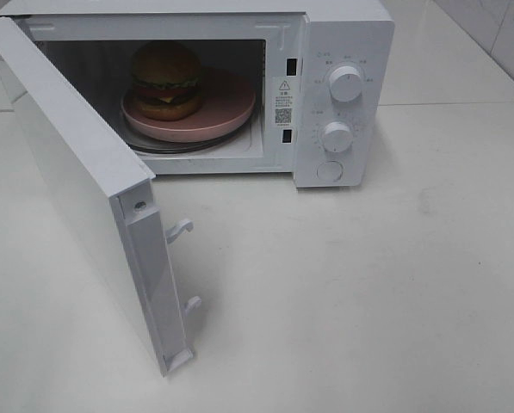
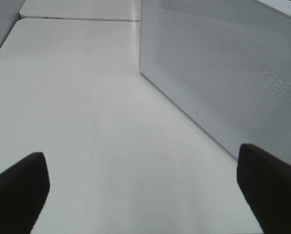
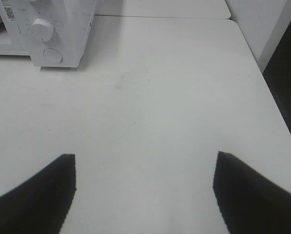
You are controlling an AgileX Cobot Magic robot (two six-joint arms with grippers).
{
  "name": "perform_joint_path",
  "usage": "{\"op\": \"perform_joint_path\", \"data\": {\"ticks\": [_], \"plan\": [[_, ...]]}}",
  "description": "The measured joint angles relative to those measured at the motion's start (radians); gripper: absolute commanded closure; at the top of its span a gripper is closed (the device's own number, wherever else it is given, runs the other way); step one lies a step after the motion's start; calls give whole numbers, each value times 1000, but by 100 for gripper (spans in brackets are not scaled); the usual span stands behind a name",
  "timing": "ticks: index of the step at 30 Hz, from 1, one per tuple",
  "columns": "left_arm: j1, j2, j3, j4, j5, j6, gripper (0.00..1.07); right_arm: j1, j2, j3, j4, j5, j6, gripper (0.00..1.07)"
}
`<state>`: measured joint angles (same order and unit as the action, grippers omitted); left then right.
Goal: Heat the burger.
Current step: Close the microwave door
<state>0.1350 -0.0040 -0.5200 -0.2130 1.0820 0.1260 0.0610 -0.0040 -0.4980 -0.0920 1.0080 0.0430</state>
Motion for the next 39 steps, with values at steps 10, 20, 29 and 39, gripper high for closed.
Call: {"op": "perform_joint_path", "data": {"ticks": [10,20,29,39], "plan": [[0,139,-14,-1,-162,0,45,0,0,0,0,0,0,32],[0,275,-2,-1,-357,4,107,0,0,0,0,0,0,32],[0,457,64,-4,-661,7,107,0,0,0,0,0,0,32],[0,590,211,-5,-1124,33,107,0,0,0,0,0,0,32]]}}
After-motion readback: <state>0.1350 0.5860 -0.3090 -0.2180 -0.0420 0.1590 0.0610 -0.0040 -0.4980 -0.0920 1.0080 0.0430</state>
